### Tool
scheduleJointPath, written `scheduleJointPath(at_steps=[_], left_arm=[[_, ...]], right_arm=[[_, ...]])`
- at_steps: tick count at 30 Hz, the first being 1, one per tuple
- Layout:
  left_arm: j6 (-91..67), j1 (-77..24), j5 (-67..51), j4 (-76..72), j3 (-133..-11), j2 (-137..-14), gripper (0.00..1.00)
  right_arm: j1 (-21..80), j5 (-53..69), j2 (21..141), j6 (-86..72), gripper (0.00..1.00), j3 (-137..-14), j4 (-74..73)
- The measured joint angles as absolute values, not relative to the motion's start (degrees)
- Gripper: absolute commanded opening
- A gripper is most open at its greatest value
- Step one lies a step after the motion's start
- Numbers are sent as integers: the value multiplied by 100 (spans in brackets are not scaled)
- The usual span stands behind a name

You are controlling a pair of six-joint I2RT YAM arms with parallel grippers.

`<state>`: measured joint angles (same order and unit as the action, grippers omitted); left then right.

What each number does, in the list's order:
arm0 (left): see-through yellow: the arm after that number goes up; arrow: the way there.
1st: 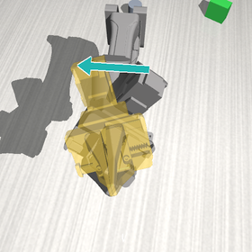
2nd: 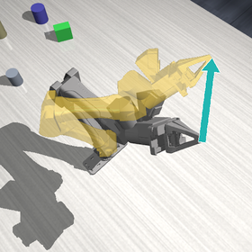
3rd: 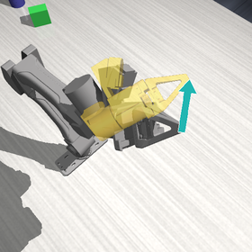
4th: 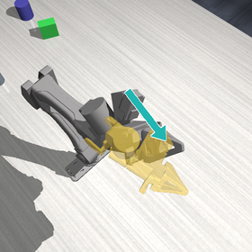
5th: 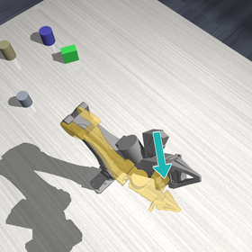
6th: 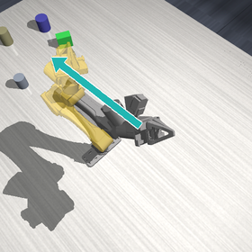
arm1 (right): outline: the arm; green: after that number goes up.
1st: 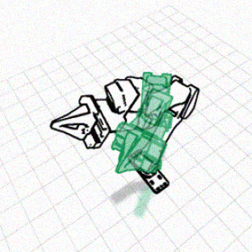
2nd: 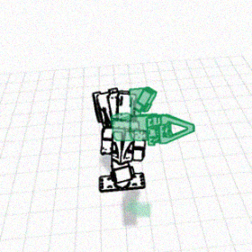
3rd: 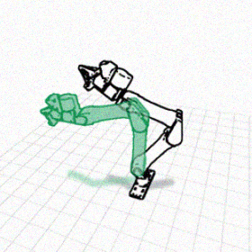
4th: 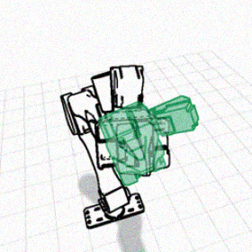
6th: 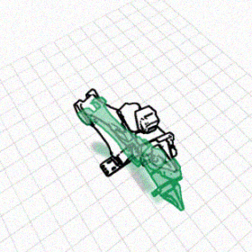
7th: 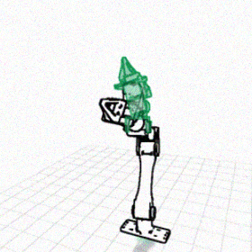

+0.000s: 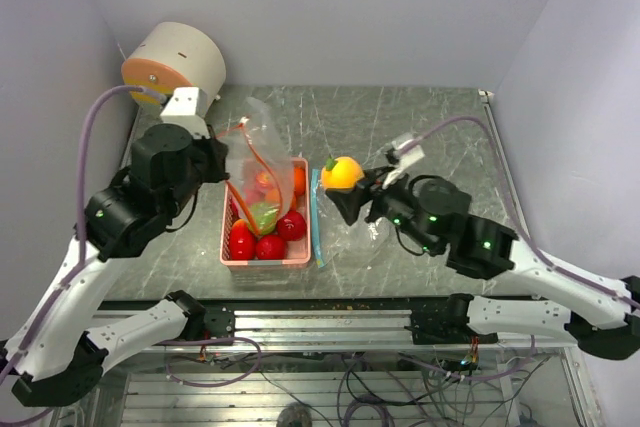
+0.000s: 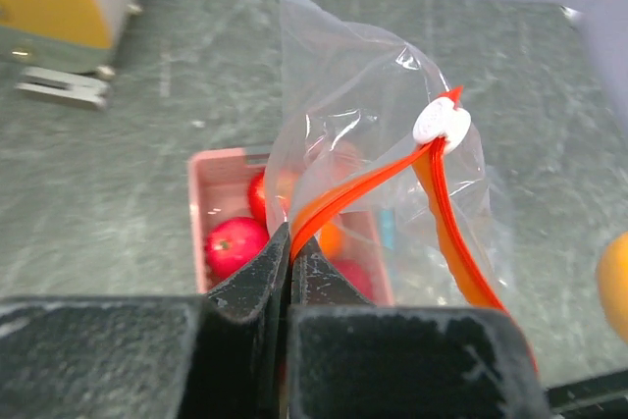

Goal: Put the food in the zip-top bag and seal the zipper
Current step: Place the fake fruit in the zipper food storage bag.

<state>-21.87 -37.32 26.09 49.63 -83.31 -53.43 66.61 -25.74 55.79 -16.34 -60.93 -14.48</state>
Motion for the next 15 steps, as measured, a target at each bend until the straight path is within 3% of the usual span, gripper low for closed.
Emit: scheduleJointPath(at_steps=[7,15], left_arm=[[-2596,-3732,1470,3754,-7356,-5913,7],[-2834,-3730,952,3225,-7000,-6475,7]], right_arm=[[6659,-1944,4847,-1297,43,-6095,-1256],[6659,-222,5284,-1004,42,-6110,-746]])
